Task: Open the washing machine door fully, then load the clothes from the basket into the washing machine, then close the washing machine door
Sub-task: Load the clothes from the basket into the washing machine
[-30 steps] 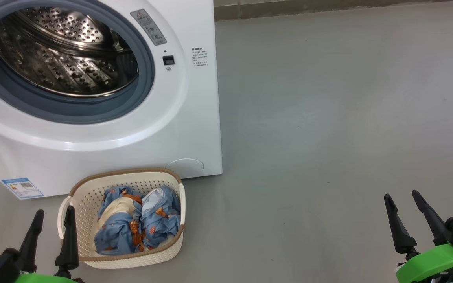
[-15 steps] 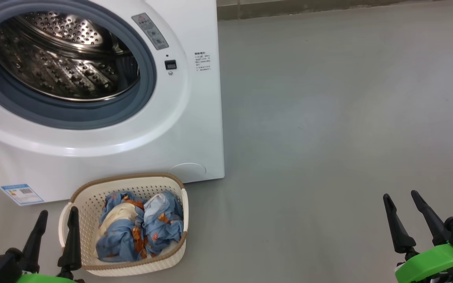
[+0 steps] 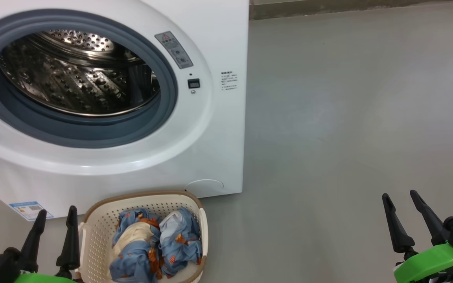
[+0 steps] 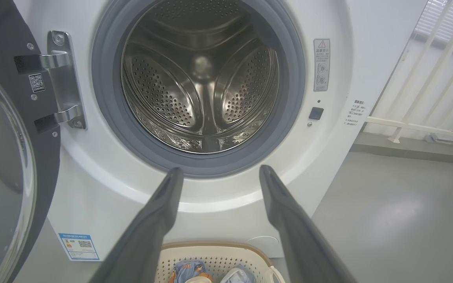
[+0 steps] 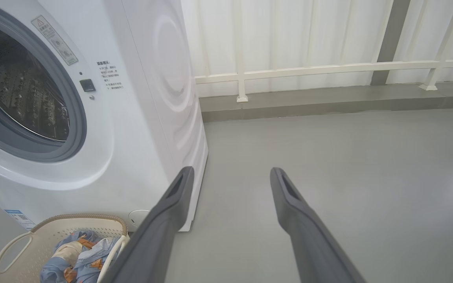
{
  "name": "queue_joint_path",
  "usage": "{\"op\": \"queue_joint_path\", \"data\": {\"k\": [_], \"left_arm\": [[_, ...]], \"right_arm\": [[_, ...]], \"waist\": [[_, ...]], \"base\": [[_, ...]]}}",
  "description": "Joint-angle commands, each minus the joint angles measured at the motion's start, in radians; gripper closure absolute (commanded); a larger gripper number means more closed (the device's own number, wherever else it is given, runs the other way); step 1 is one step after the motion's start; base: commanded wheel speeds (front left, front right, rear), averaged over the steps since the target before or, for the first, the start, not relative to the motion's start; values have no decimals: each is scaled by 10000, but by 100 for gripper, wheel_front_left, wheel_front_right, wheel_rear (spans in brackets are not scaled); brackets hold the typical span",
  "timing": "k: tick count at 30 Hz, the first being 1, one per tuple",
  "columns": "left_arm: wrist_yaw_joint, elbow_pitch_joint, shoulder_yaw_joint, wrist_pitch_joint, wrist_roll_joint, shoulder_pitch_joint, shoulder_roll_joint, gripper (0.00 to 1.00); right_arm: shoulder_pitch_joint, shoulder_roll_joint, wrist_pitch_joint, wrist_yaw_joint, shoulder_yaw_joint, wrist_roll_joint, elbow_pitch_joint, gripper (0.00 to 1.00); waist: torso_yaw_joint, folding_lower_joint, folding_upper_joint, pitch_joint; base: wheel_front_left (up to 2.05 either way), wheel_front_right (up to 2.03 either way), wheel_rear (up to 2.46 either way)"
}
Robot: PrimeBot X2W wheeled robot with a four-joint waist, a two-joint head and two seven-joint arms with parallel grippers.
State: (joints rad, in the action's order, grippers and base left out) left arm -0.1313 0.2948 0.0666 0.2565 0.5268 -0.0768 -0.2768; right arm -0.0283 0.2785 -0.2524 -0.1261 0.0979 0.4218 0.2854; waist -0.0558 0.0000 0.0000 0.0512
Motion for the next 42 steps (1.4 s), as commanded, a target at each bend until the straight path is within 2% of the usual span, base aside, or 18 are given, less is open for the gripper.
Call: {"op": "queue_joint_path", "data": {"k": [1,8,29,42], "left_arm": [[6,-275,-362,53,-2,-340,-286,0],[6,-305,-387,53,-147,-393,-210,0],[6,194,-158,53,-125,-567,12,0],[6,1229,161,53,-193,-841,291,0]], "right_arm": [[-256,195,-94,-46,157,-41,-251,0],[-328,162,-94,-46,181,-45,-274,0],[-528,93,-94,-46,207,-58,-279,0],[-763,-18,-94,-46,174,-82,-387,0]], "waist": [[25,0,0,34],[87,0,0,151],[60,0,0,391],[1,0,0,948]], "base": [[80,-129,49],[57,-68,11],[0,0,0],[0,0,0]]}}
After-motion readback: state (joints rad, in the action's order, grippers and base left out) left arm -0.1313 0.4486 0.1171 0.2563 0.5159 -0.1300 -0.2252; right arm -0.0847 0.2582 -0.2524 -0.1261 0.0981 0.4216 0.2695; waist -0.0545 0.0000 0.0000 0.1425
